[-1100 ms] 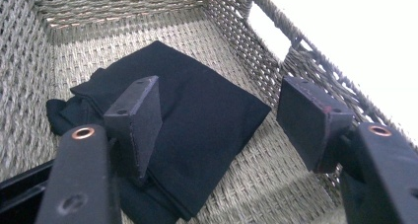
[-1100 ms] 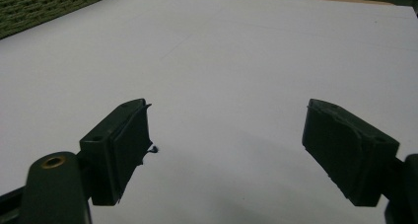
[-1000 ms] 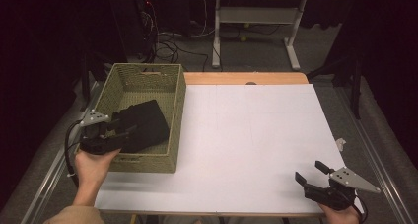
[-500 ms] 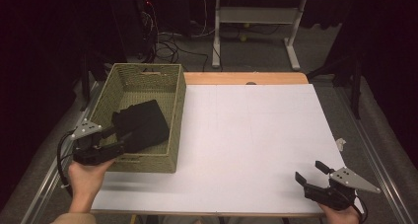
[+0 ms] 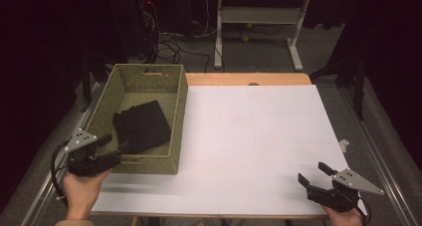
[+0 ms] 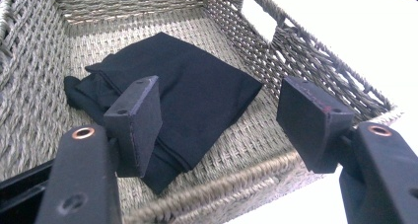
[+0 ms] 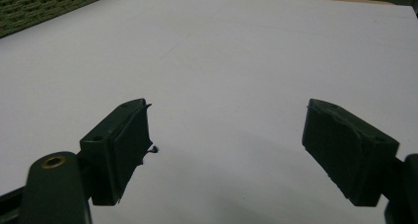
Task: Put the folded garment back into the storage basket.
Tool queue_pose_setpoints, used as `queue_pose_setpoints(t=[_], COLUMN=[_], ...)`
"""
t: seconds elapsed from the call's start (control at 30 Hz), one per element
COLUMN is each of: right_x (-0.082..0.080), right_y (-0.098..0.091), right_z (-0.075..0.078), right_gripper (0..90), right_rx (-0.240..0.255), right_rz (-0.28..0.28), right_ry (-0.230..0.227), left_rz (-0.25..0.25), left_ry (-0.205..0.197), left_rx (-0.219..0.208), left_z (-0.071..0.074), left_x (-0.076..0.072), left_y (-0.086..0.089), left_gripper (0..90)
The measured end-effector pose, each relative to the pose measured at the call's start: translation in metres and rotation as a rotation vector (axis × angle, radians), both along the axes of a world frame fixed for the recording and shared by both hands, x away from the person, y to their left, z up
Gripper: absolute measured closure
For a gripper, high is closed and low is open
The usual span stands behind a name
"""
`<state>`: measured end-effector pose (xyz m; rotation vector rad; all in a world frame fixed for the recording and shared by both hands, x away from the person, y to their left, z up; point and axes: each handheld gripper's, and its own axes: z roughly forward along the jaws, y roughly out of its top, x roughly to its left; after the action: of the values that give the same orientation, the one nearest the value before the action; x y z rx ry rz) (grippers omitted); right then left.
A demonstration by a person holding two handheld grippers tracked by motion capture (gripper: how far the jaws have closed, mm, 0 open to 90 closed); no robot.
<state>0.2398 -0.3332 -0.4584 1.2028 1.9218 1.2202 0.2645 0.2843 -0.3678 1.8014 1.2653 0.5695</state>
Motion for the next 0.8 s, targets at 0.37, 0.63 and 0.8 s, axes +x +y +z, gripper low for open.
queue_pose_setpoints(t=[0.37,0.63,0.8], right_x=[0.000,0.000,0.000], right_y=[0.000,0.000,0.000], right_z=[0.000,0.000,0.000], right_gripper=[18.9,18.9,18.9], right_rx=[-0.001,-0.001,-0.001], right_rz=[0.000,-0.001,-0.001], right_ry=[0.000,0.002,0.002], left_rz=[0.004,0.013,0.018], left_ry=[-0.003,-0.004,-0.002], left_rx=[-0.009,-0.021,-0.024], left_z=[-0.005,-0.011,-0.015], left_x=[-0.015,-0.022,-0.026], left_y=[0.006,0.009,0.011], left_gripper=[30.8,30.7,30.6])
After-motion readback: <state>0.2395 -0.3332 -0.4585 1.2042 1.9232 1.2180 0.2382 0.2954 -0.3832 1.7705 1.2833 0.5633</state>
